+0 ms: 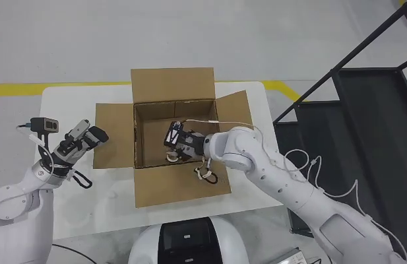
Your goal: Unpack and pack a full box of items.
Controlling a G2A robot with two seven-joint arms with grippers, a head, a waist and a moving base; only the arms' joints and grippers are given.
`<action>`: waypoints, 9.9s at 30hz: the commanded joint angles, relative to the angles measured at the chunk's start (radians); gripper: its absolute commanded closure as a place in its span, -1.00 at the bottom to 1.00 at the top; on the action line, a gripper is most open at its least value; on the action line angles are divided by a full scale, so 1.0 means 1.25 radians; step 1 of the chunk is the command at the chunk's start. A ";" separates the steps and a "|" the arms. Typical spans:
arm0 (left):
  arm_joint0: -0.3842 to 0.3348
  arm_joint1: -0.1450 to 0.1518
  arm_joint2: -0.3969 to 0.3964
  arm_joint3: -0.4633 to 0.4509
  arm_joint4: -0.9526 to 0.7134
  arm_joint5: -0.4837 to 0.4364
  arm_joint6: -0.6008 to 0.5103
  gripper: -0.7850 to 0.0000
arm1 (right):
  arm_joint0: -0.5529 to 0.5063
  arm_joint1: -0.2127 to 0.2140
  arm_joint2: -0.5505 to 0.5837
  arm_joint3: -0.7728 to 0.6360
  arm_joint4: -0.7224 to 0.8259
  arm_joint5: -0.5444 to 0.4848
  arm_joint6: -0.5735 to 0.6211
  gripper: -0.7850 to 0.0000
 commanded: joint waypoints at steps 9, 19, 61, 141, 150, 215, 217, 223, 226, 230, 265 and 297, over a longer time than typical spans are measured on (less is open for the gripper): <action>0.000 0.000 0.000 0.000 0.000 0.000 0.000 -1.00 | -0.326 0.089 0.397 -0.233 -0.016 0.014 -0.103 -1.00; 0.000 0.000 0.000 0.000 0.000 0.000 0.000 -1.00 | -0.621 0.115 0.721 -0.275 0.049 0.047 -0.202 -1.00; 0.000 0.000 0.000 0.000 0.000 0.000 0.000 -1.00 | -0.456 0.105 0.581 0.207 0.003 0.119 0.004 -0.53; 0.000 0.000 0.000 0.000 0.000 0.000 0.000 -1.00 | -0.078 0.010 0.076 -0.124 -0.103 0.281 0.080 1.00; 0.000 0.000 0.000 0.000 0.000 0.000 0.000 -1.00 | 0.001 -0.027 0.006 -0.009 -0.060 0.283 0.091 0.09; -0.200 0.006 0.100 0.304 0.109 0.048 0.079 -1.00 | -0.215 0.097 0.531 0.237 0.871 -0.242 0.171 -1.00; -0.188 0.008 0.093 0.289 0.105 0.045 0.069 -1.00 | -0.241 0.102 0.563 0.209 0.869 -0.275 0.139 -1.00; -0.168 0.009 0.096 0.256 0.044 0.045 0.032 -1.00 | -0.341 0.116 0.675 0.139 0.787 -0.223 0.031 -1.00; -0.170 0.008 0.114 0.238 0.029 0.041 0.011 -1.00 | -0.354 0.119 0.673 0.138 0.773 -0.170 0.050 -1.00; -0.181 0.002 0.157 0.205 0.017 0.030 0.004 -1.00 | -0.327 0.116 0.614 0.165 0.797 -0.156 0.125 -1.00; -0.309 -0.016 0.363 0.242 0.174 0.081 0.062 -1.00 | -0.061 0.045 0.142 0.159 0.746 -0.129 0.245 -1.00; -0.172 0.021 0.221 0.077 0.106 0.038 0.034 -1.00 | -0.347 0.136 0.411 0.083 0.739 -0.140 0.343 -1.00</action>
